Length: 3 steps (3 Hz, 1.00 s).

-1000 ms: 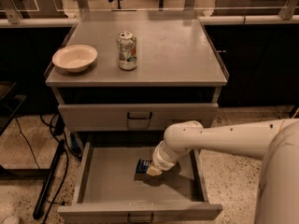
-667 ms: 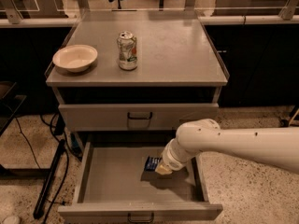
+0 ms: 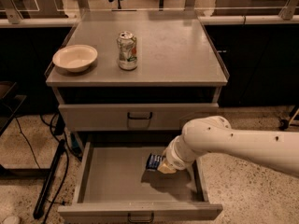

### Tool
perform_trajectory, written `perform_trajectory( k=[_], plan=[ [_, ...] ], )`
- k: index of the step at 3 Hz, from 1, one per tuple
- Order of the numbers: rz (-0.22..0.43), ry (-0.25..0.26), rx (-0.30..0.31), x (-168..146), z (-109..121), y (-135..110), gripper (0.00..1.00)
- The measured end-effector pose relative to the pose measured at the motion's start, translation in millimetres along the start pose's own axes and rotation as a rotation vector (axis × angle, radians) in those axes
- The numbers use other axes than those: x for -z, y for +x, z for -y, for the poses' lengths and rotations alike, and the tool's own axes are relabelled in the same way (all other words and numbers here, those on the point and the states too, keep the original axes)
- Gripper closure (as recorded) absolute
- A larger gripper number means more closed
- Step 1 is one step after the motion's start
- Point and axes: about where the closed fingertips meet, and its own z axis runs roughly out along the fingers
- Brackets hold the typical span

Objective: Pick rxbar blueberry from middle drawer and place on counter

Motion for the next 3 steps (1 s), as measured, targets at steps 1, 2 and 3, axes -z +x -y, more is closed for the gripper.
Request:
perform_trajectory(
  k=[1,2,3],
  plan=[
    [-0.007,0.005,0.003,4,1,-3,1.0],
    [-0.023,0.029,0.008,22,0,-9,1.0],
    [-0.035,0.082,0.01,52,4,-13,1.0]
  ],
)
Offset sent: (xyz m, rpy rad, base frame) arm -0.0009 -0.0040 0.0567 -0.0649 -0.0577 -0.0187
